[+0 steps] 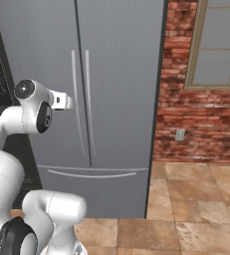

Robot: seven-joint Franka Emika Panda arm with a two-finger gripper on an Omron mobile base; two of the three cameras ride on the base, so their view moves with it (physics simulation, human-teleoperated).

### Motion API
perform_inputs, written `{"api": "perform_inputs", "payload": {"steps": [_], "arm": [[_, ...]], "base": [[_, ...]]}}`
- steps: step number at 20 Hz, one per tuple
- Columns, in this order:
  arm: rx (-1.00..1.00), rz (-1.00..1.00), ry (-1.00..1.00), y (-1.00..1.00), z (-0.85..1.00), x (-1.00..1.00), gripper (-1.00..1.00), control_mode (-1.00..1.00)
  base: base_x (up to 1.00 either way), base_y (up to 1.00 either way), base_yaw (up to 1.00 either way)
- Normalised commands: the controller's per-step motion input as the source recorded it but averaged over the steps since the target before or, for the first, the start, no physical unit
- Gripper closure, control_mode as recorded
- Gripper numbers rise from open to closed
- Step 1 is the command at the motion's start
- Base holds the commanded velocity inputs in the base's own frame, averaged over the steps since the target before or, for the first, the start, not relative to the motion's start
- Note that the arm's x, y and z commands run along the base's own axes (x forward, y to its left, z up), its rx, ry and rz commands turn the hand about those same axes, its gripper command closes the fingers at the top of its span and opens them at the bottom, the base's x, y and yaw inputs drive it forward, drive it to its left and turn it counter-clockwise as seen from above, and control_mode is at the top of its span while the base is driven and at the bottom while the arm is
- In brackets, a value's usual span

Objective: Retrieve the chicken drumstick from the fridge and place it on the saucepan with marinade on the stove.

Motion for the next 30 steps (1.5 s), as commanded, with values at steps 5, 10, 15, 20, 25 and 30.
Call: {"api": "perform_inputs", "payload": {"steps": [5,10,15,20,25,30], "arm": [[0.0,0.0,-0.04,0.01,0.0,0.53,-1.0,-1.0],[0.0,0.0,0.0,0.0,-0.01,0.61,-1.0,-1.0],[0.0,0.0,0.04,0.0,-0.06,0.6,-1.0,-1.0],[0.0,0.06,0.01,0.0,-0.4,0.22,-1.0,-1.0],[0.0,0.07,0.0,0.0,-0.48,0.05,-1.0,-1.0],[0.0,0.01,0.0,0.0,-0.11,0.24,-1.0,-1.0]], "base": [[0.0,0.0,0.0],[0.0,0.0,0.0],[0.0,0.0,0.0],[0.0,0.0,0.0],[0.0,0.0,0.0],[0.0,0.0,0.0]]}}
